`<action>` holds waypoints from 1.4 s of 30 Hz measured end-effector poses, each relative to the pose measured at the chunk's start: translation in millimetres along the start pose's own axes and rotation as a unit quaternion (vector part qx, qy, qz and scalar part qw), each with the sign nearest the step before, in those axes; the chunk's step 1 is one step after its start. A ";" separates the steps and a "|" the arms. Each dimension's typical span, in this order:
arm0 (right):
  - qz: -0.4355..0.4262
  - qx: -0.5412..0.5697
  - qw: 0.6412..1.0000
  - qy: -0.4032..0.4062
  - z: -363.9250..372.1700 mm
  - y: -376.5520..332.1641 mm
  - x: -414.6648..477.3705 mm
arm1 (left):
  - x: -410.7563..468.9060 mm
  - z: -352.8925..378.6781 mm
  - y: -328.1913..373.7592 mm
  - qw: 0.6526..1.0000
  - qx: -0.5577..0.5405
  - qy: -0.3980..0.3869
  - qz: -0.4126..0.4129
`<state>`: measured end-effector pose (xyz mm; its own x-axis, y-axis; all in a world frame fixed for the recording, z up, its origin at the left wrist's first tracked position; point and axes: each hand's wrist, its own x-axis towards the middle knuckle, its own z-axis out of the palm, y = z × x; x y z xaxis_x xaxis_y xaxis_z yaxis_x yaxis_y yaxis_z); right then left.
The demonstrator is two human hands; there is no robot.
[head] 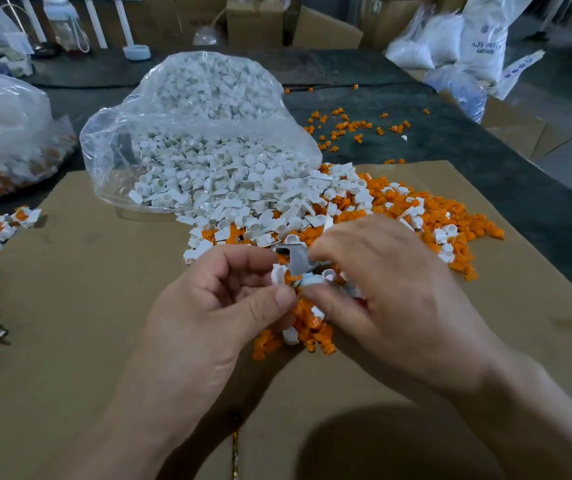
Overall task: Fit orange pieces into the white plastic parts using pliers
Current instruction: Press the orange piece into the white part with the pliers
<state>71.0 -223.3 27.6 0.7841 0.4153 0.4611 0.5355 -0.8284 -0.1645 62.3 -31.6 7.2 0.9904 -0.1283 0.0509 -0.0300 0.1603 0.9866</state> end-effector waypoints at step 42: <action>0.032 0.233 0.972 -0.003 -3.5 -13.6 -16.7 | -12.4 -4.7 -6.0 0.956 0.244 -0.044 0.156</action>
<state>49.6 -220.4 25.1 0.8212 0.3726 0.4322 0.5690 -0.5922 -0.5706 50.8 -26.4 0.0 0.9082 -0.2338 0.3470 -0.4035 -0.2693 0.8744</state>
